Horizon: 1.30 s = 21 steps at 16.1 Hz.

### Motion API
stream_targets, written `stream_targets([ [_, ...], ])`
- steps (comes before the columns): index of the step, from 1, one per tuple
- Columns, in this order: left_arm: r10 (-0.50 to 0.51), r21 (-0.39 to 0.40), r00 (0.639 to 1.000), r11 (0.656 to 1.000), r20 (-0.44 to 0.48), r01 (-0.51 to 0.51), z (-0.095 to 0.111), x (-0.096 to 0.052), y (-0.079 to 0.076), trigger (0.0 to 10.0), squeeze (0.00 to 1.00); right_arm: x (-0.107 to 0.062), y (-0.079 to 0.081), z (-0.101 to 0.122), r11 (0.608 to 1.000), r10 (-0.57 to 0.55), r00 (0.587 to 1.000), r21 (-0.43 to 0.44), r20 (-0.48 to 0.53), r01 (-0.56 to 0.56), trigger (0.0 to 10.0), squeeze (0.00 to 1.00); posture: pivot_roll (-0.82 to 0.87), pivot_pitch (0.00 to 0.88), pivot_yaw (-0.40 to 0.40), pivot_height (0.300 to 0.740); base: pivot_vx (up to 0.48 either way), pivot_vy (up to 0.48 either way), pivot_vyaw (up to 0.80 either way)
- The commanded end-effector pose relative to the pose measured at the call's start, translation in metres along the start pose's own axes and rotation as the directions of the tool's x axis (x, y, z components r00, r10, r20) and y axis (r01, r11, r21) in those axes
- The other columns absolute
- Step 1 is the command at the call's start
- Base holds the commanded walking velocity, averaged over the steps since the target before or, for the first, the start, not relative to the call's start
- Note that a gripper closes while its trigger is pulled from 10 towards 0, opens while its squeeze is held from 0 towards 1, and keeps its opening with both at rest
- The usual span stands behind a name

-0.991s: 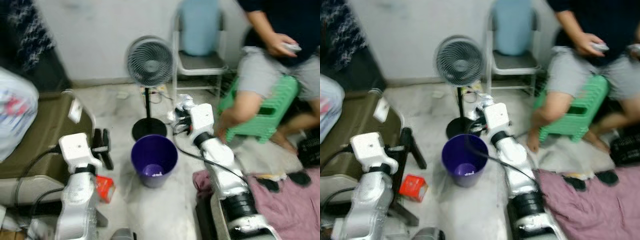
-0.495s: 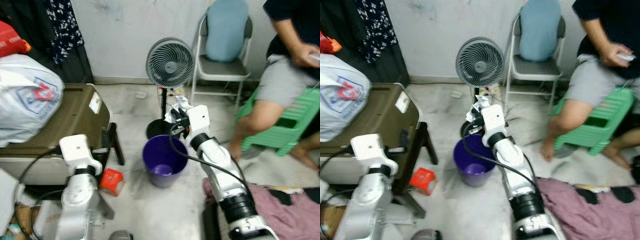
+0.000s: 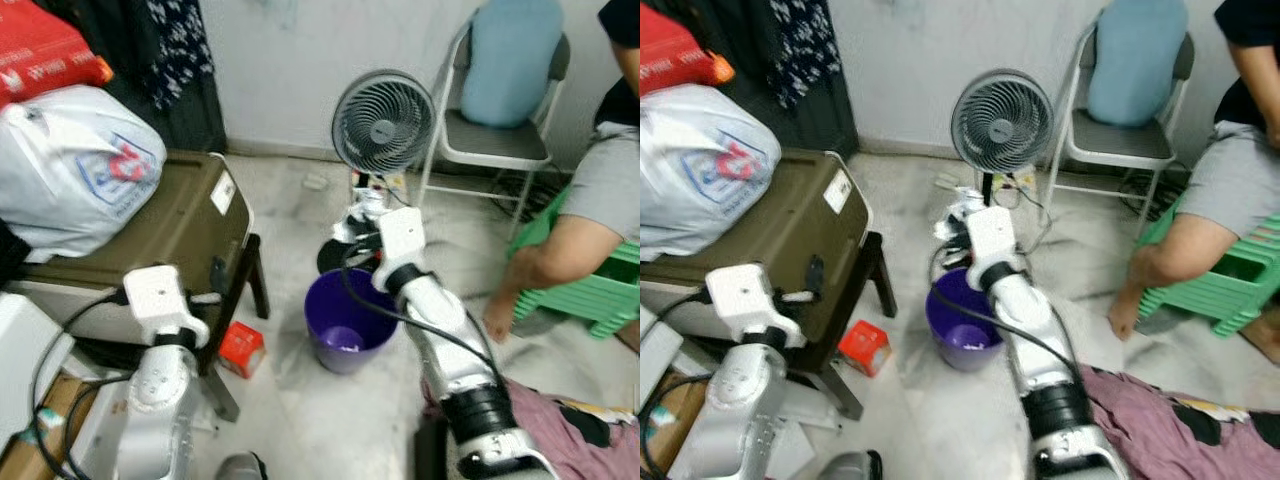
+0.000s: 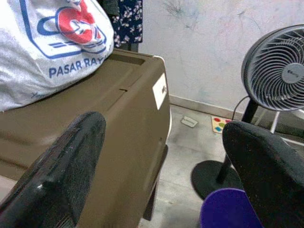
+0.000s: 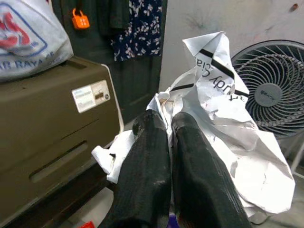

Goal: Clean up the room

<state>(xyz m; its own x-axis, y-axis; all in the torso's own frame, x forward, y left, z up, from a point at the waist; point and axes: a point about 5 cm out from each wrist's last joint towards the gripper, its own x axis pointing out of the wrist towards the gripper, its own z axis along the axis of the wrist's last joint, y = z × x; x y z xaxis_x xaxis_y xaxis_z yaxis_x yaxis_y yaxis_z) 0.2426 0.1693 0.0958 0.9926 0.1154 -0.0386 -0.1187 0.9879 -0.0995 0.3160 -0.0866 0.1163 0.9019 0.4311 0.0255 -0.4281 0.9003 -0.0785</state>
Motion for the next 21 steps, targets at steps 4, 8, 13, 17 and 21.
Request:
stream_targets([
  [4,-0.02,-0.005,0.999,1.0,0.025,0.02,0.0045,-0.0006,-0.0022,10.0,0.0,0.0023,0.0,0.0022,1.0,0.011,1.0,0.003,0.005,-0.011,10.0,0.0,-0.03,0.0,-0.013,0.74,0.241,0.0,0.0],
  [8,-0.03,-0.008,0.999,1.0,0.025,0.03,0.0046,-0.0007,-0.002,10.0,0.0,0.0011,0.0011,0.0026,1.0,0.004,1.0,0.005,0.011,-0.004,10.0,0.0,-0.03,0.0,-0.005,0.74,0.385,0.0,0.0],
  [13,-0.037,-0.011,0.999,0.999,0.026,0.037,0.0051,-0.0005,-0.0028,10.0,0.0,0.0003,0.0013,0.0003,1.0,0.003,1.0,0.005,0.004,-0.003,10.0,0.0,-0.03,0.002,-0.003,0.74,0.419,0.0,0.0],
  [17,-0.034,-0.012,0.999,0.999,0.014,0.034,0.0036,-0.0007,-0.0025,10.0,0.0,-0.0011,0.0008,-0.0011,1.0,-0.007,1.0,0.005,0.002,0.007,10.0,0.0,-0.03,0.002,-0.002,0.74,0.314,0.0,0.0],
  [21,-0.028,-0.01,1.0,1.0,0.01,0.028,0.0034,-0.0007,-0.002,10.0,0.0,-0.001,0.0005,-0.002,1.0,-0.019,1.0,0.02,0.0,0.019,10.0,0.0,-0.03,0.003,-0.001,0.74,0.0,0.0,0.0],
])
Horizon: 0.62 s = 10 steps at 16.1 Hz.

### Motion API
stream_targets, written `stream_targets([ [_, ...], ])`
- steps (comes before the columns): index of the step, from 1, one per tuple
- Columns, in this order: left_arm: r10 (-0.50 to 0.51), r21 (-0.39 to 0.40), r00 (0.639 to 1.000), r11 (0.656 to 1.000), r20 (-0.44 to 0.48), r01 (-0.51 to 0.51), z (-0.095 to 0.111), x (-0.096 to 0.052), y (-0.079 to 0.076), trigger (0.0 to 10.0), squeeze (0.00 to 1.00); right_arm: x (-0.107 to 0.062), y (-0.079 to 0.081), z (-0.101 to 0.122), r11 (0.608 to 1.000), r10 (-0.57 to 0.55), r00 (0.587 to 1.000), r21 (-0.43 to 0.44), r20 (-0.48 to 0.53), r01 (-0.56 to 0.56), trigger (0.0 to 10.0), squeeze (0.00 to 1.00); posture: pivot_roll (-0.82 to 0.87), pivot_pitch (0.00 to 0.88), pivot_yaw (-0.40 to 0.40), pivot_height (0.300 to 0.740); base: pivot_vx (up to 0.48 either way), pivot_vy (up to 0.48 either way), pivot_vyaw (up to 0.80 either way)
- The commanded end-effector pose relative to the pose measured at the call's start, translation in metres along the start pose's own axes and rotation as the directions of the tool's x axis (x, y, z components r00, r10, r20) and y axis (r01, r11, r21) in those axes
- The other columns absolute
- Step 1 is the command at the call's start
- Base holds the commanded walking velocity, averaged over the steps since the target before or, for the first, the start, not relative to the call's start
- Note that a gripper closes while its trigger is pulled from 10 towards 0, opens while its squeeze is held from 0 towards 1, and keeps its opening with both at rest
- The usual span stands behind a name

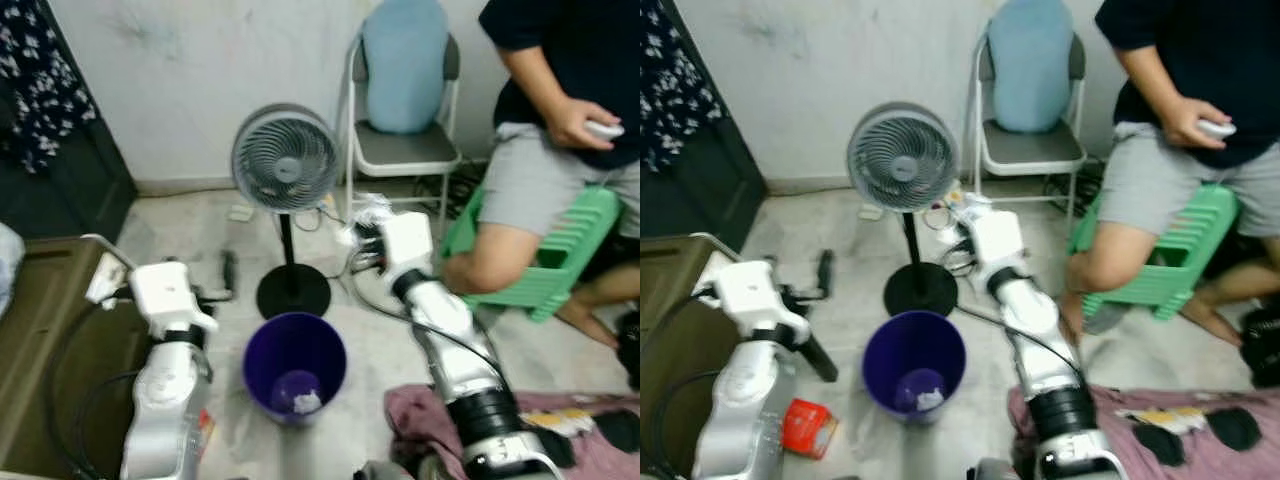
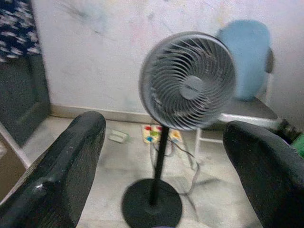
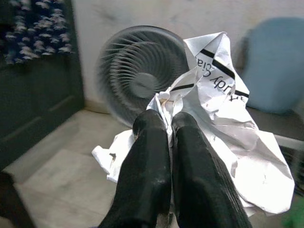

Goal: Clean up the room

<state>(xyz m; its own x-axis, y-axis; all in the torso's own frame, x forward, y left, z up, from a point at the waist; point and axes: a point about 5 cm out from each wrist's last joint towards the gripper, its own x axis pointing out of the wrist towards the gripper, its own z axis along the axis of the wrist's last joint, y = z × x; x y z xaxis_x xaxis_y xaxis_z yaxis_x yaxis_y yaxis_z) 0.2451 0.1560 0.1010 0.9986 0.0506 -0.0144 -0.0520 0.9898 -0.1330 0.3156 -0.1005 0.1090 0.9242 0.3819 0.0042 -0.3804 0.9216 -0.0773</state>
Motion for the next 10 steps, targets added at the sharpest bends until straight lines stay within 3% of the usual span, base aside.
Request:
stream_targets([
  [1,0.044,0.019,0.999,0.999,-0.005,-0.044,0.0001,-0.0022,0.0123,10.0,0.0,0.0043,0.0159,0.005,0.999,0.052,0.998,-0.017,0.02,-0.052,10.0,0.0,-0.02,0.007,-0.005,0.74,0.0,0.0,0.8],
  [7,0.052,0.014,0.999,0.999,-0.011,-0.052,-0.0003,-0.0039,0.0119,10.0,0.0,0.0049,0.0176,0.0037,0.999,0.049,0.999,0.0,0.015,-0.049,10.0,0.0,-0.02,0.011,-0.012,0.74,0.0,0.0,0.7],
  [10,0.019,0.006,1.0,1.0,-0.002,-0.019,0.001,-0.0037,0.0084,10.0,0.0,0.0045,0.0162,0.0002,0.999,0.032,0.999,0.009,-0.007,-0.032,10.0,0.0,-0.02,0.012,-0.012,0.74,0.0,0.0,0.0],
])
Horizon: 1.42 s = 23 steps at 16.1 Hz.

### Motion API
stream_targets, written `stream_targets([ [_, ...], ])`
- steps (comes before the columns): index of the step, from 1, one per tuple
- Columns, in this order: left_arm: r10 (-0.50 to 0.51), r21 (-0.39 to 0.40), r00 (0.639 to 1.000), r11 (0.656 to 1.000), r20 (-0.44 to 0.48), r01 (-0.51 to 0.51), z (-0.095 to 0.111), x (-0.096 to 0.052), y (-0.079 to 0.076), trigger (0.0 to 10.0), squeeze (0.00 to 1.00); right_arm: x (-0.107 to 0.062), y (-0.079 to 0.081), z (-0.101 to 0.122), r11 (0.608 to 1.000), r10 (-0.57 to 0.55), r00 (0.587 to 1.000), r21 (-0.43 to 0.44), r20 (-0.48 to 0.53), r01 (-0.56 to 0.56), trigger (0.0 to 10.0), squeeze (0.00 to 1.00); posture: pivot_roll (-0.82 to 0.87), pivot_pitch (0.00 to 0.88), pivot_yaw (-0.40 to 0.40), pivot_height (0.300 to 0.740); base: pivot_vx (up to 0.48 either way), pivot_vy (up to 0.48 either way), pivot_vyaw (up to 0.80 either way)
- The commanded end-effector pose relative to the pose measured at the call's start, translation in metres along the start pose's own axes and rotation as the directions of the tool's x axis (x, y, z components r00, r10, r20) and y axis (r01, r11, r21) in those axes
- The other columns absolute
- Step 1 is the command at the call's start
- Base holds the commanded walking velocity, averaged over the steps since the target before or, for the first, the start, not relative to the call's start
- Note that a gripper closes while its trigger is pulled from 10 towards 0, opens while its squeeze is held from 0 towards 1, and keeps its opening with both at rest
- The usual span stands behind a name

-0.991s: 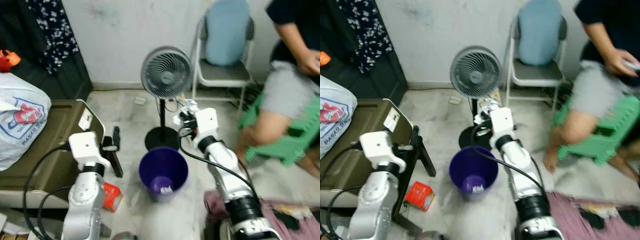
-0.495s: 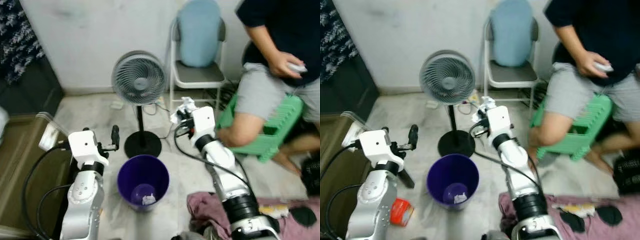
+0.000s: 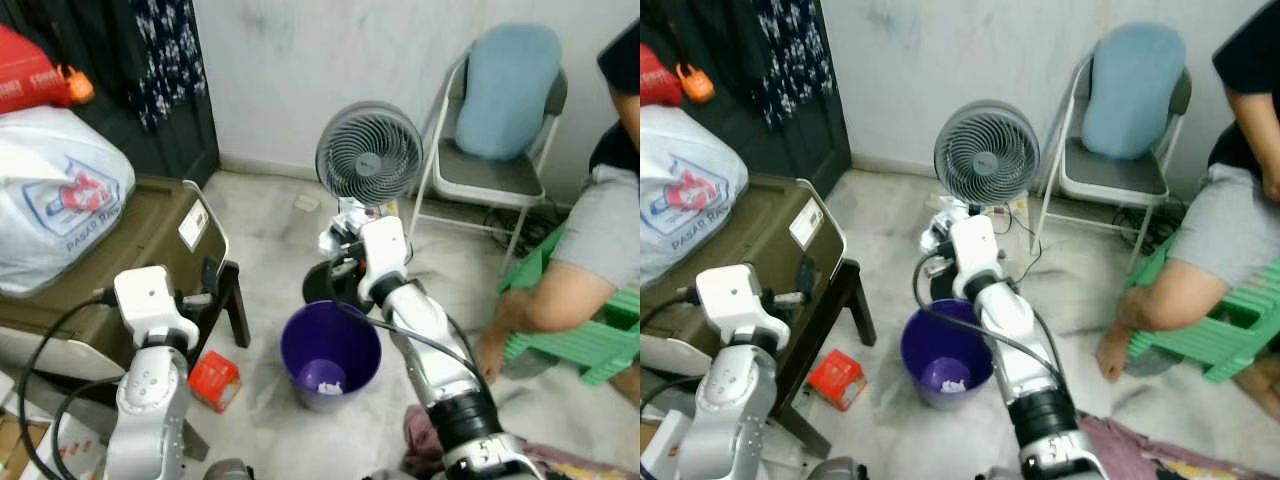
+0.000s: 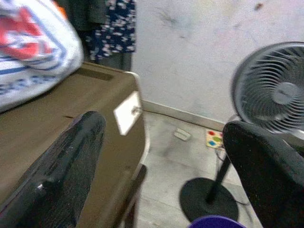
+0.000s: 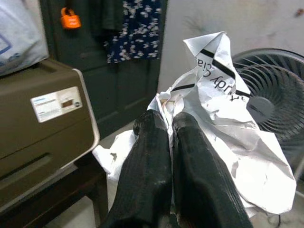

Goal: Clean up the room

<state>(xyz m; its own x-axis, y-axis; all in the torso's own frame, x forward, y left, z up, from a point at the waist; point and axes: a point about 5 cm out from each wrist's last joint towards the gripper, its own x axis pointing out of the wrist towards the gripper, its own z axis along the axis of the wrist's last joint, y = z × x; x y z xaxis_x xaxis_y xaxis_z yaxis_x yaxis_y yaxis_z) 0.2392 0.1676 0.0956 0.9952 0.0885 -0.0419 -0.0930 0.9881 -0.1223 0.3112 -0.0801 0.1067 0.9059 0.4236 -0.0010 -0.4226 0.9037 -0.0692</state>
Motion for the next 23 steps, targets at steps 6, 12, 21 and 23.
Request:
stream_targets([
  [6,-0.033,-0.007,0.999,0.999,0.032,0.033,0.0067,0.0015,-0.0048,10.0,0.0,0.0016,-0.0058,0.0024,1.0,-0.029,1.0,0.002,-0.001,0.029,10.0,0.0,-0.02,0.011,-0.011,0.74,0.182,0.0,0.0],
  [12,-0.042,0.008,0.998,0.999,0.037,0.041,0.0075,0.0025,-0.0046,10.0,0.0,0.0029,-0.0057,0.0042,0.999,-0.032,0.999,0.007,0.012,0.032,10.0,0.0,-0.02,0.002,-0.006,0.74,0.442,0.0,0.0],
  [21,-0.024,0.032,0.999,0.999,0.033,0.023,0.0076,0.0032,-0.0017,10.0,0.0,0.0073,-0.0028,0.0061,0.999,-0.035,0.999,0.009,0.019,0.035,10.0,0.0,-0.02,0.008,-0.002,0.74,0.273,0.0,0.0],
  [23,-0.024,0.037,0.999,0.999,0.036,0.022,0.0083,0.0035,-0.0015,10.0,0.0,0.009,-0.0025,0.0061,0.999,-0.039,0.999,0.006,0.016,0.039,10.0,0.0,-0.02,0.01,-0.002,0.74,0.0,0.0,0.0],
])
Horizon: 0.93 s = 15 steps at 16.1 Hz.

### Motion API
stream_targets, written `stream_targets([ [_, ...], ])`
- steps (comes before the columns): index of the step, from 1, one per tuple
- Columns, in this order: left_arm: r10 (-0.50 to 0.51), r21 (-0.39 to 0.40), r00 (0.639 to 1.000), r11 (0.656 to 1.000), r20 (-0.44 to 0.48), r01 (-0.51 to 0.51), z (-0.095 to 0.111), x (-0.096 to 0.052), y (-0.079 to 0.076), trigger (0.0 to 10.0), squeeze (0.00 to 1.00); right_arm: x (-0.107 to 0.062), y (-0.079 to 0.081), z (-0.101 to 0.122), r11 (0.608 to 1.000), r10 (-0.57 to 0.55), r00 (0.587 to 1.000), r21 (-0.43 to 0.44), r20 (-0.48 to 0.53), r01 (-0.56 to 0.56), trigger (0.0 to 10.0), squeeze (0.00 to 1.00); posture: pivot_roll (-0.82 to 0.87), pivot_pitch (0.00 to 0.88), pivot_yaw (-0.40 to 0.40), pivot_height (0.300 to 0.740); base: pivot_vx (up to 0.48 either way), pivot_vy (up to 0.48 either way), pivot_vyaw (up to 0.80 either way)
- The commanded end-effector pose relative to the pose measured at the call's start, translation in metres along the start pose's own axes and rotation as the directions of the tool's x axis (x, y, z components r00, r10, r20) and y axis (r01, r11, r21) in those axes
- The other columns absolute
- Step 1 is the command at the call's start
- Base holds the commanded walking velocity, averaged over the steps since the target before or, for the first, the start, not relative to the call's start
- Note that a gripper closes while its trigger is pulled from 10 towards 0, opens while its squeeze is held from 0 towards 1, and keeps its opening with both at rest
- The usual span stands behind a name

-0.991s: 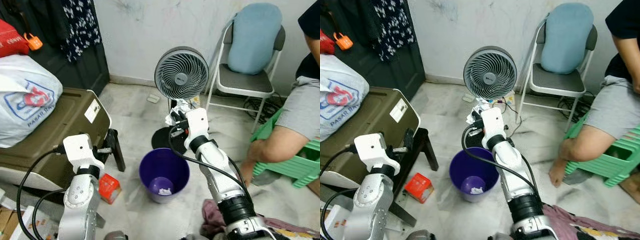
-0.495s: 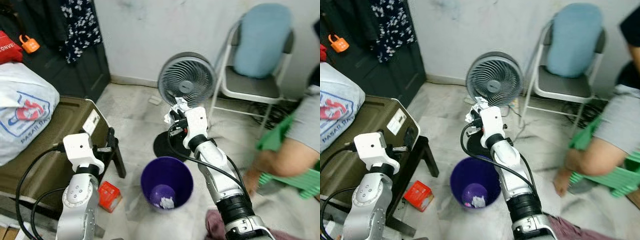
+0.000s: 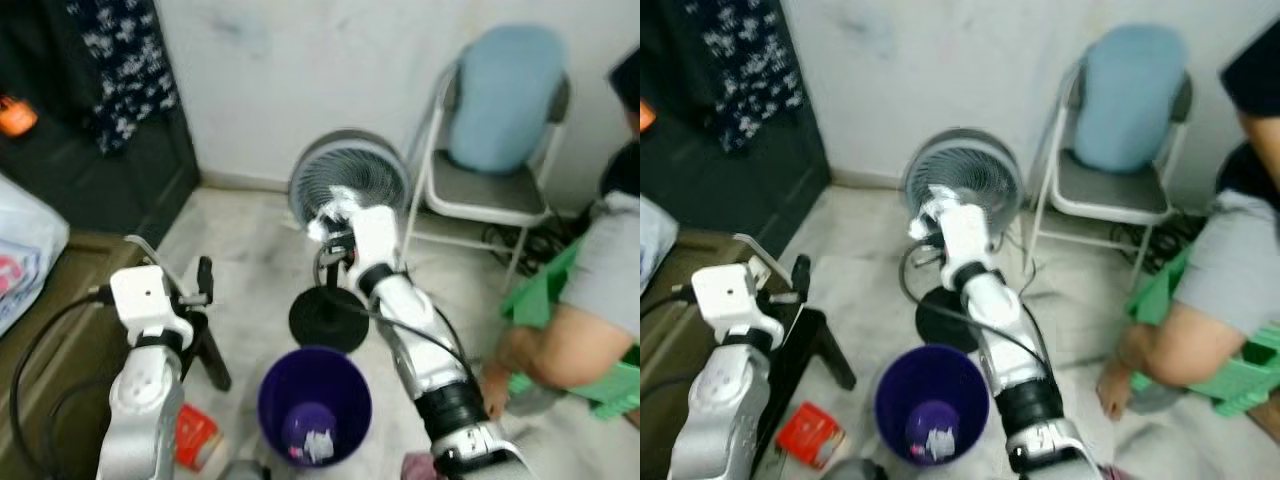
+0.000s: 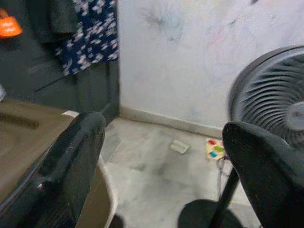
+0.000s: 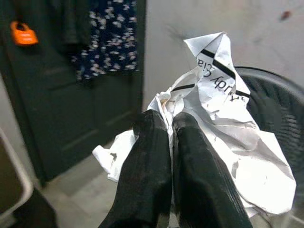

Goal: Clean up the room

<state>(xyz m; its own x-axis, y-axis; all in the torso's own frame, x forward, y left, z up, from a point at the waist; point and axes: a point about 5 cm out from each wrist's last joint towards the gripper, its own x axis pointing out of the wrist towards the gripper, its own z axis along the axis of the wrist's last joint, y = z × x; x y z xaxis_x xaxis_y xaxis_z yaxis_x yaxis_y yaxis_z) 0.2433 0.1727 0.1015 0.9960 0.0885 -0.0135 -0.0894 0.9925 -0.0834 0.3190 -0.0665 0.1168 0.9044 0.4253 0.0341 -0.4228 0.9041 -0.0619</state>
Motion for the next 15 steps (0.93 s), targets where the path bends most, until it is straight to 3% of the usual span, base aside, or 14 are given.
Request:
stream_targets([
  [1,-0.022,0.007,1.0,1.0,0.014,0.022,0.003,-0.001,-0.005,10.0,0.0,-0.001,-0.01,-0.004,0.999,-0.049,0.999,-0.014,-0.019,0.048,10.0,0.0,-0.02,0.015,0.0,0.74,0.0,0.0,0.0],
  [5,-0.084,0.076,0.996,0.994,-0.001,0.084,0.004,-0.008,0.0,10.0,0.0,0.009,-0.012,-0.013,0.989,-0.131,0.985,-0.079,-0.109,0.123,10.0,0.0,0.0,0.027,0.0,0.74,0.0,0.0,0.0],
  [6,-0.12,0.14,0.993,0.983,-0.024,0.122,0.002,-0.015,0.006,10.0,0.0,0.012,-0.016,-0.02,0.978,-0.195,0.967,-0.107,-0.166,0.179,10.0,0.0,0.02,0.031,0.004,0.74,0.0,0.0,0.0],
  [7,-0.132,0.156,0.991,0.978,-0.037,0.136,0.001,-0.018,0.01,10.0,0.0,0.012,-0.018,-0.024,0.974,-0.218,0.957,-0.11,-0.189,0.2,10.0,0.0,0.03,0.037,0.008,0.74,0.0,0.0,0.0],
  [8,-0.168,0.185,0.982,0.966,-0.088,0.181,-0.003,-0.034,0.021,10.0,0.0,0.01,-0.026,-0.035,0.958,-0.282,0.925,-0.118,-0.256,0.26,10.0,0.0,0.06,0.048,0.017,0.74,0.0,0.0,0.0],
  [10,-0.179,0.215,0.977,0.956,-0.115,0.201,-0.002,-0.046,0.029,10.0,0.0,0.008,-0.027,-0.041,0.953,-0.301,0.909,-0.129,-0.287,0.275,10.0,0.0,0.08,0.068,0.033,0.74,0.0,0.0,0.0],
  [11,-0.196,0.246,0.972,0.943,-0.134,0.224,0.0,-0.056,0.031,10.0,0.0,0.007,-0.025,-0.052,0.951,-0.309,0.886,-0.137,-0.344,0.279,10.0,0.0,0.09,0.083,0.044,0.74,0.0,0.0,0.0],
  [15,-0.271,0.309,0.95,0.9,-0.156,0.308,0.009,-0.069,0.025,10.0,0.0,0.0,-0.016,-0.075,0.943,-0.331,0.814,-0.135,-0.476,0.305,10.0,0.0,0.14,0.142,0.093,0.74,0.0,0.0,0.0],
])
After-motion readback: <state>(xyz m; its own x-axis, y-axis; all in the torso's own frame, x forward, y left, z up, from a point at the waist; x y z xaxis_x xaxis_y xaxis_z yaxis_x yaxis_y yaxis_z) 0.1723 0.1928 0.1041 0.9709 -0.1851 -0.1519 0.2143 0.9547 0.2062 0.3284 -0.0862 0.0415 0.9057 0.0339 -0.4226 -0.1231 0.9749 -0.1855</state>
